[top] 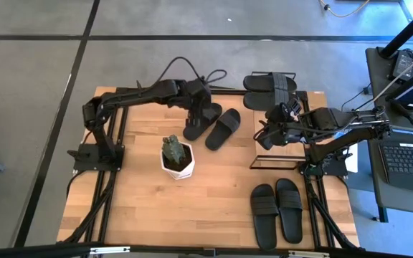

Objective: Pick and place slides into the shelf
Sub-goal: Put the black slide on the shelf

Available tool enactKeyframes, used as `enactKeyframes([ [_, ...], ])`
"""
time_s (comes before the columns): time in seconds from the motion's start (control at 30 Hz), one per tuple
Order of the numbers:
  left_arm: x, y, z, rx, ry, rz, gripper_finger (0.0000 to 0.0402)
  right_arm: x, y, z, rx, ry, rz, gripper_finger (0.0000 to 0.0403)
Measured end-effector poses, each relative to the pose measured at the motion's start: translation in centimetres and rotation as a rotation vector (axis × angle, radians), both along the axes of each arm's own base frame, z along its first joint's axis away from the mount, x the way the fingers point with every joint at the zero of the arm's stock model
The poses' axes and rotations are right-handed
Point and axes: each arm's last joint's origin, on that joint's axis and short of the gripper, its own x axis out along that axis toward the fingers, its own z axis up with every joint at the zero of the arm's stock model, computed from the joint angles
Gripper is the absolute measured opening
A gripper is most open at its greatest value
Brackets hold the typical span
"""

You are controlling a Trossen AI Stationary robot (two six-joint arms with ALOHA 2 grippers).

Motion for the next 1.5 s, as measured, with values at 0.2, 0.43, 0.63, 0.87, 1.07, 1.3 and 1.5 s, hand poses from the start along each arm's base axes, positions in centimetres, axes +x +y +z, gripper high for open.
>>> enactKeyframes([
  [0.2,1.2,1.0,-1.8,0.018,0.042,-0.117,0.0182,0.0,0.0,0.0,0.000,0.000,-0.001,0.0177],
  [0.43,3.4,-0.1,-6.2,0.009,0.188,-0.234,0.0171,0.0,0.0,0.0,0.000,0.002,-0.001,0.0177],
  [0.63,4.7,0.2,-9.1,0.084,0.275,-0.213,0.0153,0.0,0.0,0.0,0.002,0.001,-0.002,0.0177],
  [0.87,5.5,1.1,-11.2,0.168,0.317,-0.138,0.0136,0.0,0.0,0.0,0.002,0.001,-0.002,0.0177],
  [1.07,5.6,1.4,-12.2,0.177,0.354,-0.125,0.0133,0.0,0.0,0.0,0.001,0.002,-0.002,0.0177],
  [1.3,6.1,1.8,-11.9,0.263,0.313,-0.072,0.0133,0.0,0.0,0.0,0.002,0.002,-0.002,0.0177],
  [1.5,6.1,1.7,-11.9,0.231,0.296,-0.090,0.0129,0.0,0.0,0.0,0.002,0.002,-0.002,0.0177],
])
